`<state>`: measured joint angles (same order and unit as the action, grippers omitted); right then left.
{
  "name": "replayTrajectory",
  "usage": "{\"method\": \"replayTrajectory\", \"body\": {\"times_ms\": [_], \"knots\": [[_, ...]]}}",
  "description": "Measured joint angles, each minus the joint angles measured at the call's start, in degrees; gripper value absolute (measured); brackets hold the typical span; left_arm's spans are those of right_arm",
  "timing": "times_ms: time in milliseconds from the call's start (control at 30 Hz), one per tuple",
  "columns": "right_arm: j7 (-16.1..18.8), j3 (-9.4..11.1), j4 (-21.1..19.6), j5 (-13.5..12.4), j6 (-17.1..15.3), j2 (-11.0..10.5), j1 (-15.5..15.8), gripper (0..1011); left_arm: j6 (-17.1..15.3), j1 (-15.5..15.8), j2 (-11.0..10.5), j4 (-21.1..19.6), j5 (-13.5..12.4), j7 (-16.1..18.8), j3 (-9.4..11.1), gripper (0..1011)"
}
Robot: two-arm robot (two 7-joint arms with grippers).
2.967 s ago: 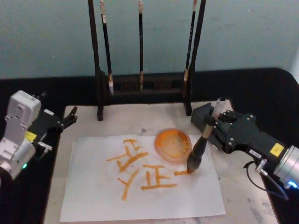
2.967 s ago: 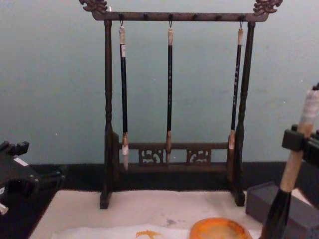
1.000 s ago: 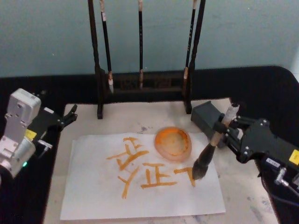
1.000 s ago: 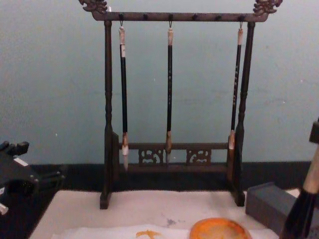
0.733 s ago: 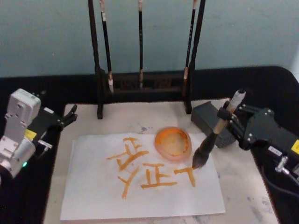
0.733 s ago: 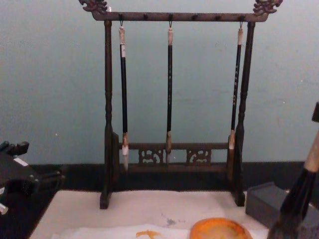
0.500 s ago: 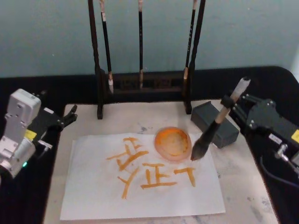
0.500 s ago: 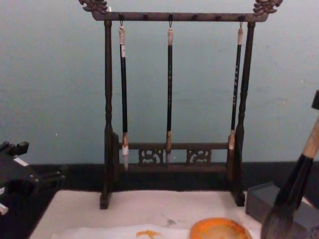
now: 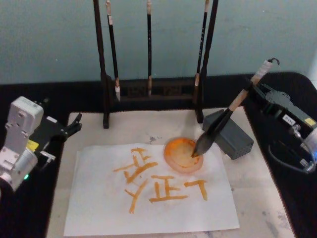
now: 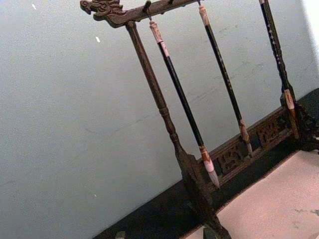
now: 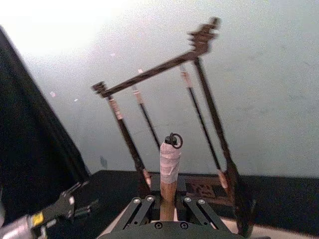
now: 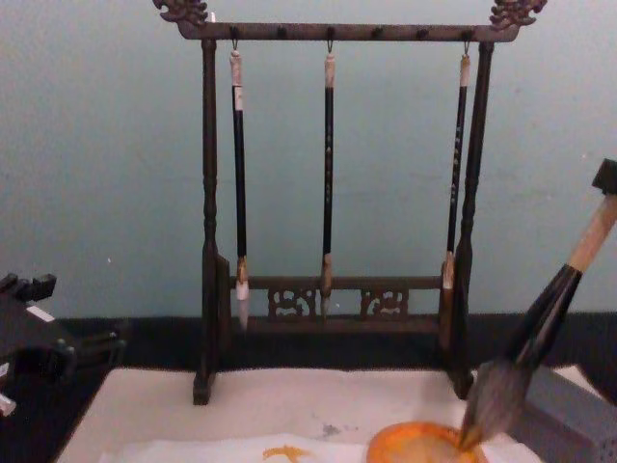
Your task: Pick up the brush from the inkstone, write on the paper, then place the brush back to its original position.
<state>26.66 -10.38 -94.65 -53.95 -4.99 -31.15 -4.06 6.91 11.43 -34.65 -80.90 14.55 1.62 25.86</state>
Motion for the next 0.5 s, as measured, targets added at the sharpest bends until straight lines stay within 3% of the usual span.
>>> {"method": "replayTrajectory", "body": {"times_ms": [233,500], "knots": [[-2.1,-0.7,6.7,-7.3,-6.3,2.6,-5.3,174,0.0,0.0,0.0,0.0,0.0,0.0,0.0,1010],[-3.6,-1.6,13.3,-13.4,-12.7,4.2,-9.9,174,0.0,0.0,0.0,0.0,0.0,0.0,0.0,1010]]}}
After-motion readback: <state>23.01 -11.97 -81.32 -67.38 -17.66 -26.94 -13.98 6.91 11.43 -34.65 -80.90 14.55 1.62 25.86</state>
